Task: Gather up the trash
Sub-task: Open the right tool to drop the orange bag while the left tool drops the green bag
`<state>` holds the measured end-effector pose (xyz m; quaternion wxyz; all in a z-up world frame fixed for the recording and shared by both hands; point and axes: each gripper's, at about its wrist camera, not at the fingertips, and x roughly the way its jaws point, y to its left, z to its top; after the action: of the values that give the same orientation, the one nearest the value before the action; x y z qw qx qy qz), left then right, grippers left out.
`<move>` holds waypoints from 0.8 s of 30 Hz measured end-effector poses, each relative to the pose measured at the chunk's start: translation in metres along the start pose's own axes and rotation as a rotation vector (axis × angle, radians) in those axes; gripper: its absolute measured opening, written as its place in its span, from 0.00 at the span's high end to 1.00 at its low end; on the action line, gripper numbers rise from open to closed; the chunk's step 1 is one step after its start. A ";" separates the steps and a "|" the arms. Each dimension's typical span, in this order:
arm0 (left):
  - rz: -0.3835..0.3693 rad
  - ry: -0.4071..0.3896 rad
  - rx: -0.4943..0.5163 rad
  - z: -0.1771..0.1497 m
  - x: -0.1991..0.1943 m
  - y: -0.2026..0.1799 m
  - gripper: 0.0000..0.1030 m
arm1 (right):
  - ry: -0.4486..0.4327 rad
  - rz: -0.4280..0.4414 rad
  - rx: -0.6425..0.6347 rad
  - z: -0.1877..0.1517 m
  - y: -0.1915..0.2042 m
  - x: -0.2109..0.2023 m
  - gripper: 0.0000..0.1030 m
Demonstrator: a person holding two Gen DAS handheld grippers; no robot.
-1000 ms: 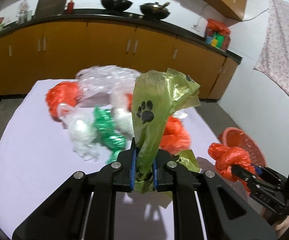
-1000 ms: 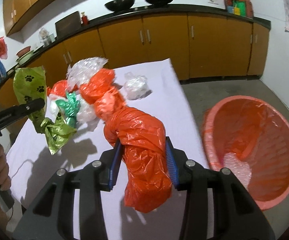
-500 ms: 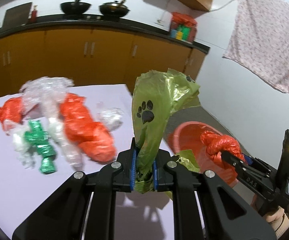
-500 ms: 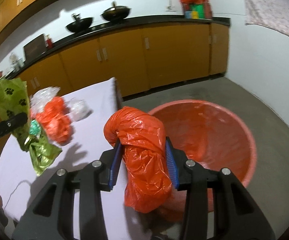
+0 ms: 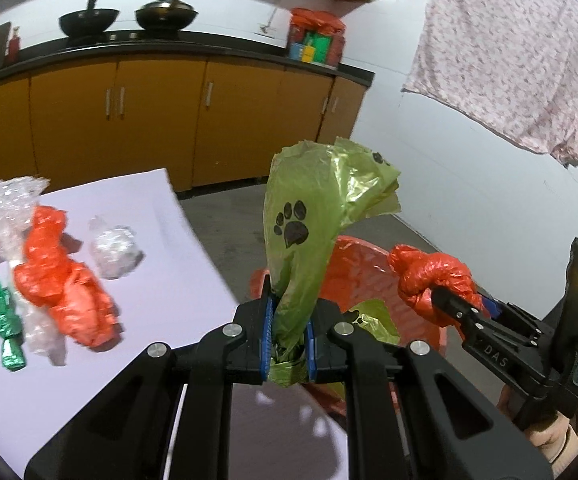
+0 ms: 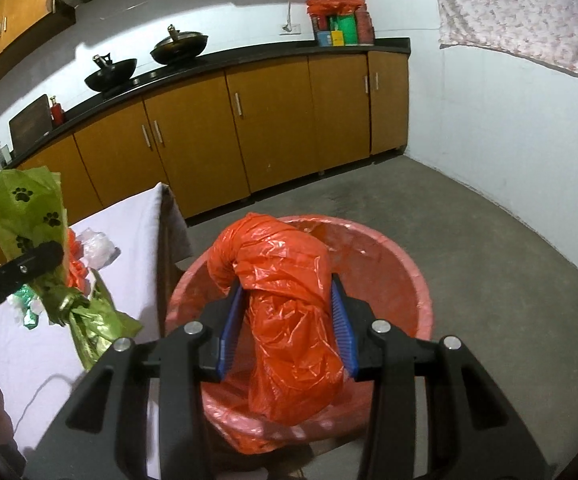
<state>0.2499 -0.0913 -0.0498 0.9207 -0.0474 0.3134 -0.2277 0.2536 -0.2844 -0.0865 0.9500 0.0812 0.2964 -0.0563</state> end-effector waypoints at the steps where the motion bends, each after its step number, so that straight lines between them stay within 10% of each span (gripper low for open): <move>1: -0.004 0.002 0.004 0.000 0.003 -0.003 0.87 | -0.002 -0.003 0.004 0.001 -0.004 0.000 0.60; 24: -0.036 0.063 0.056 -0.001 0.046 -0.034 0.87 | -0.020 -0.029 0.064 0.012 -0.022 0.013 0.60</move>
<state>0.2678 -0.1422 -0.0682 0.9070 -0.0198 0.3350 -0.2544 0.2673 -0.3091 -0.0869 0.9489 0.1068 0.2859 -0.0803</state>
